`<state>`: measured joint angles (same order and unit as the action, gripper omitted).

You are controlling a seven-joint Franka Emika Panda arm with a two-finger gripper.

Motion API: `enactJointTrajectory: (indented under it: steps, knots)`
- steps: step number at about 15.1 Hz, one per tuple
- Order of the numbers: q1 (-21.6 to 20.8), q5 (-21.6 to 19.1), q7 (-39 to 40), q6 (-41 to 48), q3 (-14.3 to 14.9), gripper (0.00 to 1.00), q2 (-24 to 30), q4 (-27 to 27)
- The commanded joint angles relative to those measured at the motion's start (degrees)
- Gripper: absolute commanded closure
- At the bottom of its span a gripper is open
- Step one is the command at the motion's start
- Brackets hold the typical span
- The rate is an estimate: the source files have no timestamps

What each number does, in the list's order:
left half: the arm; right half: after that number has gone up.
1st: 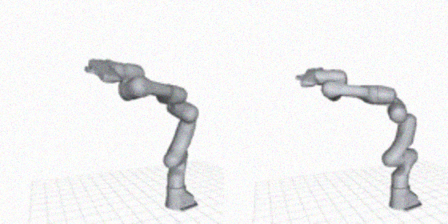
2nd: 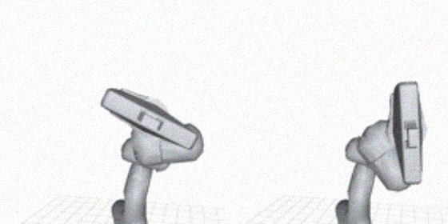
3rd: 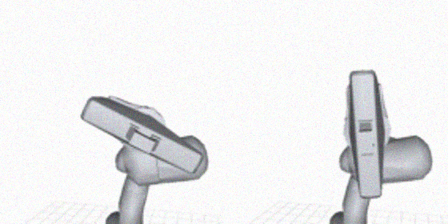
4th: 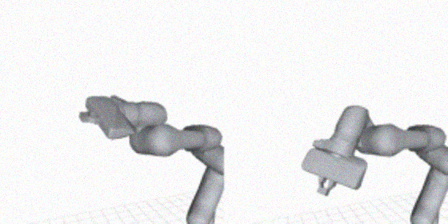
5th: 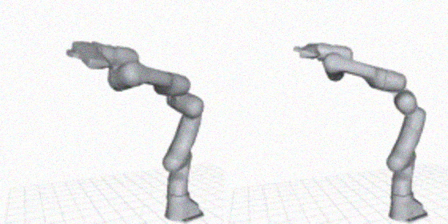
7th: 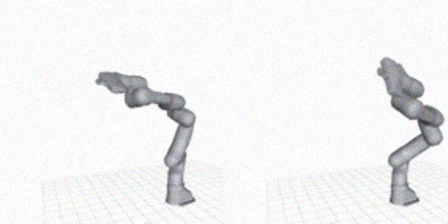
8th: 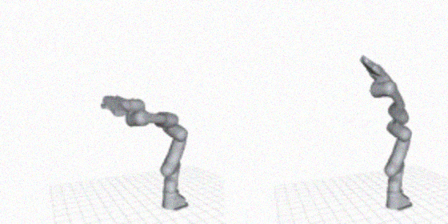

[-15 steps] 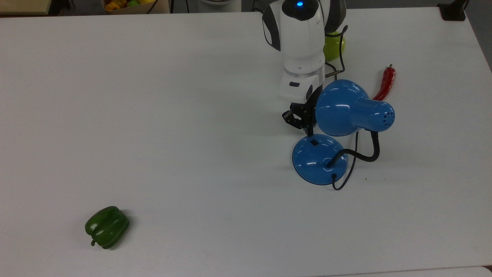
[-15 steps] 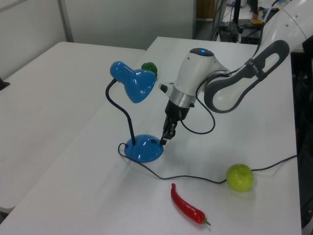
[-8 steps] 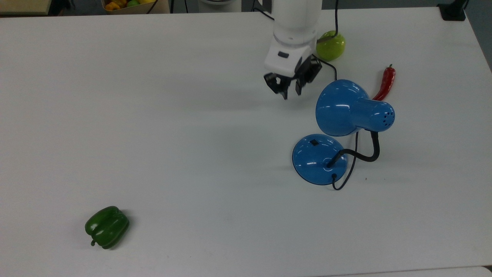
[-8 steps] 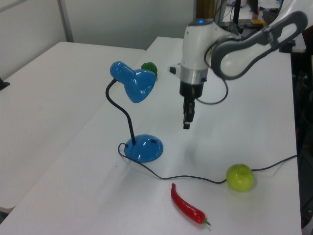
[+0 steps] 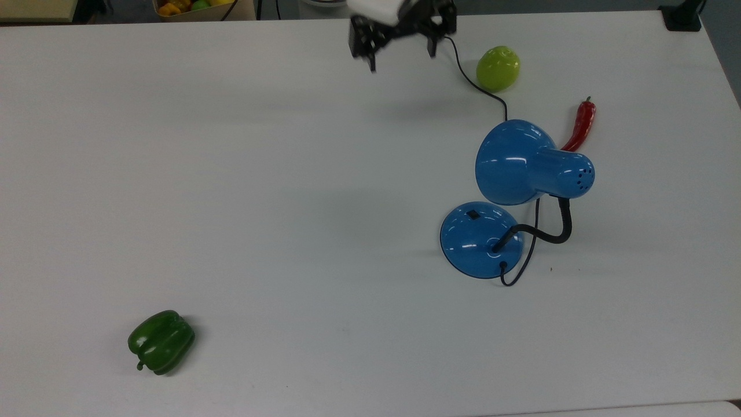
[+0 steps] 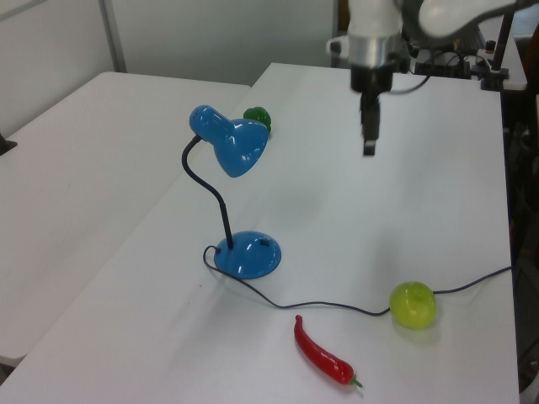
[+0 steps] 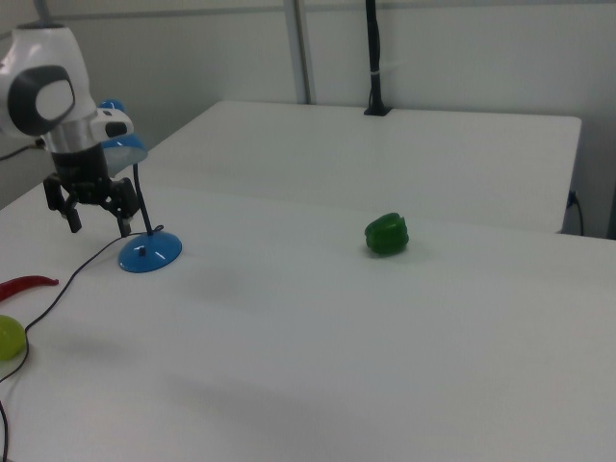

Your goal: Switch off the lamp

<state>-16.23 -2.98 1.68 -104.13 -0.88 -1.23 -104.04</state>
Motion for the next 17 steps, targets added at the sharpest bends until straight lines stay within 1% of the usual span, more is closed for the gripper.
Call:
enactJointTrajectory:
  steps: [1, 2, 3, 5, 6, 8, 10, 13, 15, 17]
  knots:
    - [0.57, 0.08, -8.14, 7.08, 3.42, 0.00, 5.09, 1.46]
    - [1.54, 0.08, -10.61, 8.49, 3.78, 0.00, 5.79, 2.25]
    - [2.77, 0.17, -11.25, 9.90, 3.78, 0.00, 6.49, 2.78]
    - [5.58, -0.10, -11.08, 10.61, 3.78, 0.00, 7.20, 3.57]
    - [6.29, 0.08, -10.91, 10.35, 3.78, 0.00, 7.20, 3.58]
    - [7.52, 0.08, -8.55, 9.83, 3.70, 0.00, 6.77, 3.58]
    - [8.92, -0.27, -3.99, 9.56, 3.70, 0.00, 6.59, 4.45]
    - [10.16, -0.71, 2.44, 4.75, 3.70, 0.00, 5.28, 4.81]
    - [11.21, -0.71, 2.98, 3.50, 3.43, 0.00, 4.31, 5.85]
    - [12.27, -0.45, 3.86, 3.76, 1.95, 0.00, 3.60, 7.09]
